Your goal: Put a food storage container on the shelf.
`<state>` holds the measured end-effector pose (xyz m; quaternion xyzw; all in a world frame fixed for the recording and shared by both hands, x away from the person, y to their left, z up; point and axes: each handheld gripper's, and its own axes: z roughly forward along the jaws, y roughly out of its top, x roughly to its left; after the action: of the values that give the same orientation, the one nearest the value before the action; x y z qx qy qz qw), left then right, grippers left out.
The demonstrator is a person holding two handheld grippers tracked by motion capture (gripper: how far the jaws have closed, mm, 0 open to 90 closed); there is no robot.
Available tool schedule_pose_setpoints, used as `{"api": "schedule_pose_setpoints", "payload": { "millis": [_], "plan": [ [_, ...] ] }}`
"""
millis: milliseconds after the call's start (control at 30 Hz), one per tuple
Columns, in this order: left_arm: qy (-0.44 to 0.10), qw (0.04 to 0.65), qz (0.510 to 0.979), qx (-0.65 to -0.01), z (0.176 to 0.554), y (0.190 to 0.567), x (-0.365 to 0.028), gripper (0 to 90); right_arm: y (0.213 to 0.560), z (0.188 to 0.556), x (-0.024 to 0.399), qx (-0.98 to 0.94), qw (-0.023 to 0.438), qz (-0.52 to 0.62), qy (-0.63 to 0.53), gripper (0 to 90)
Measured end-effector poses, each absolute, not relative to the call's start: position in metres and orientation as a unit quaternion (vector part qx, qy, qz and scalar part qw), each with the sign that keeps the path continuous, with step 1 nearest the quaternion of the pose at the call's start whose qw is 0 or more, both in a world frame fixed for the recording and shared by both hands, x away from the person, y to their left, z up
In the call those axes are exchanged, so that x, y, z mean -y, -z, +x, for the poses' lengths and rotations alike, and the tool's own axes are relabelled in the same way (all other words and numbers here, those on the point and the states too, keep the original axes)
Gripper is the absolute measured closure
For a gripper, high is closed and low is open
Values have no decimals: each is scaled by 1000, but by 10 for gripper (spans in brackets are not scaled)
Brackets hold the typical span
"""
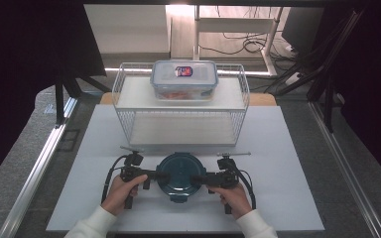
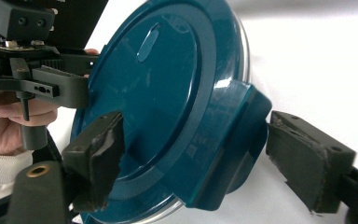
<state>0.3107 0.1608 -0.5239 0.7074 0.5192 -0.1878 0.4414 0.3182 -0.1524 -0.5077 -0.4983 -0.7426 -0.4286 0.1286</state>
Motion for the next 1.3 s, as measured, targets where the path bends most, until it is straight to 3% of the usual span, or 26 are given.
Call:
{"api": "schedule_pose_setpoints", "payload": {
  "millis": [133, 267, 800, 1300],
  "plan": [
    [204, 442, 700, -523, 307, 524, -157, 216, 509, 318, 152, 736, 146, -502, 430, 241],
    [205, 437, 697, -531, 305, 523, -156, 234, 512, 319, 157, 720, 163, -514, 437, 280],
    [178, 454, 678, -549, 292, 508, -162, 365, 500, 307, 162, 708, 156, -515, 458, 410],
    [154, 457, 691, -539, 288, 496, -163, 375, 493, 304, 159, 706, 143, -512, 468, 420]
  ]
}}
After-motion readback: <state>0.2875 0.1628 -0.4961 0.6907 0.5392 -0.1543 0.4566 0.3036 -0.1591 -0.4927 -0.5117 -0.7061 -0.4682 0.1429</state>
